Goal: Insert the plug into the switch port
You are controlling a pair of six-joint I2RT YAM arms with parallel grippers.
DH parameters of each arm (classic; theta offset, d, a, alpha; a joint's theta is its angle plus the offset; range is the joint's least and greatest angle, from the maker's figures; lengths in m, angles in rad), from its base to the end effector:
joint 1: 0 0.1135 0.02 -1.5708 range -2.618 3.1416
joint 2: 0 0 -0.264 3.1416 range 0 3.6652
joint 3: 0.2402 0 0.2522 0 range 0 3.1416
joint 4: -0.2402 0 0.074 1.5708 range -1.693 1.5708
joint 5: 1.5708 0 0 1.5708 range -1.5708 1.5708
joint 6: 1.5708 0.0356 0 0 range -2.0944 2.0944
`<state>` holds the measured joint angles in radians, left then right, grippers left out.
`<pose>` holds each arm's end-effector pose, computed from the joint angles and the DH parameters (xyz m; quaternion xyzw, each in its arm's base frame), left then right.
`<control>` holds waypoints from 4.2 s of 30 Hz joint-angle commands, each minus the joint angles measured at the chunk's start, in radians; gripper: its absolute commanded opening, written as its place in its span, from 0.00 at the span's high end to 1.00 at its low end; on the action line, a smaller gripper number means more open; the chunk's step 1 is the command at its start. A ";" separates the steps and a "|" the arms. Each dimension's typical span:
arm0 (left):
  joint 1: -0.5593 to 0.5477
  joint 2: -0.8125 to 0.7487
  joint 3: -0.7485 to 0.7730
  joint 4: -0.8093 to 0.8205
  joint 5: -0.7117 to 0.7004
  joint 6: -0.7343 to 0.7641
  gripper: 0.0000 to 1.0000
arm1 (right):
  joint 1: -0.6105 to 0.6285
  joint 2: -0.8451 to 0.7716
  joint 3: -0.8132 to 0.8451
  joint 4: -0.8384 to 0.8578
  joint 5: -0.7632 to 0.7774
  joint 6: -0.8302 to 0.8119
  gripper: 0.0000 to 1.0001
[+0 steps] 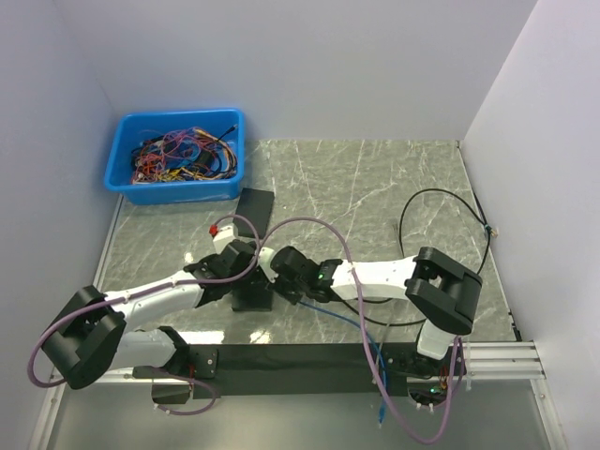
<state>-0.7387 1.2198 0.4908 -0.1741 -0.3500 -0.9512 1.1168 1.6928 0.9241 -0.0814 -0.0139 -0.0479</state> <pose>0.1697 -0.1380 0.1586 -0.1554 0.9191 -0.1322 0.3372 0.1497 0.3078 0.1660 -0.5167 0.7802 0.1852 0.3001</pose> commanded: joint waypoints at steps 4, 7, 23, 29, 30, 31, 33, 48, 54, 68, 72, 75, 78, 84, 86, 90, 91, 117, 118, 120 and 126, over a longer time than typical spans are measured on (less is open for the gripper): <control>0.031 -0.045 0.017 -0.140 0.121 0.032 0.05 | 0.008 -0.093 0.004 0.210 0.095 0.072 0.67; 0.059 -0.071 0.020 -0.151 0.118 0.058 0.05 | 0.009 -0.105 -0.010 0.201 0.097 0.083 0.42; 0.234 -0.154 0.002 0.164 0.341 0.285 0.08 | 0.009 -0.234 -0.165 0.196 0.055 0.187 0.30; 0.259 -0.149 -0.040 0.251 0.431 0.266 0.09 | 0.011 -0.170 -0.153 0.183 0.043 0.180 0.37; 0.259 -0.144 -0.043 0.254 0.434 0.264 0.09 | 0.009 -0.156 -0.146 0.180 0.037 0.181 0.38; 0.260 -0.143 -0.046 0.254 0.440 0.264 0.09 | 0.009 -0.131 -0.140 0.180 0.025 0.180 0.39; 0.260 -0.141 -0.049 0.251 0.441 0.261 0.10 | 0.011 -0.114 -0.130 0.183 0.017 0.180 0.39; 0.260 -0.154 -0.095 0.275 0.433 0.244 0.11 | 0.011 -0.027 -0.071 0.187 0.028 0.169 0.71; 0.262 -0.115 -0.100 0.297 0.424 0.224 0.10 | 0.012 -0.021 -0.071 0.189 0.017 0.174 0.94; 0.268 -0.161 -0.078 0.134 0.238 0.121 0.09 | 0.020 -0.061 -0.084 0.092 0.117 0.226 1.00; 0.280 -0.132 -0.072 0.116 0.232 0.094 0.09 | 0.034 -0.010 -0.041 0.069 0.101 0.224 1.00; 0.282 -0.077 -0.072 0.151 0.267 0.088 0.10 | 0.044 0.034 -0.001 0.060 0.094 0.221 1.00; 0.282 -0.023 -0.083 0.215 0.315 0.085 0.11 | 0.066 0.074 0.045 0.034 0.088 0.215 1.00; 0.282 0.052 -0.097 0.373 0.408 0.120 0.14 | 0.101 0.099 0.108 0.019 0.083 0.210 1.00; 0.282 0.075 -0.086 0.401 0.443 0.135 0.16 | 0.103 0.099 0.116 0.020 0.074 0.212 1.00; 0.282 0.101 -0.063 0.395 0.451 0.149 0.16 | 0.101 0.104 0.131 0.009 0.087 0.207 1.00; 0.282 0.092 -0.063 0.392 0.450 0.150 0.16 | 0.103 0.103 0.130 0.006 0.094 0.201 1.00; 0.279 -0.069 -0.251 0.420 0.465 0.066 0.16 | 0.103 0.159 0.274 -0.103 0.130 0.165 1.00; 0.279 -0.072 -0.253 0.417 0.464 0.066 0.16 | 0.103 0.163 0.286 -0.109 0.132 0.163 1.00; 0.279 -0.089 -0.267 0.413 0.464 0.055 0.16 | 0.101 0.185 0.324 -0.124 0.141 0.161 1.00; 0.272 -0.154 -0.327 0.440 0.490 0.014 0.16 | 0.100 0.241 0.416 -0.144 0.152 0.175 1.00</control>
<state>-0.4389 1.0950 0.2131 0.3275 0.0151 -0.8780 1.2327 1.9041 1.2366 -0.3546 0.0708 0.1223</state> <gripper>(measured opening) 0.843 0.191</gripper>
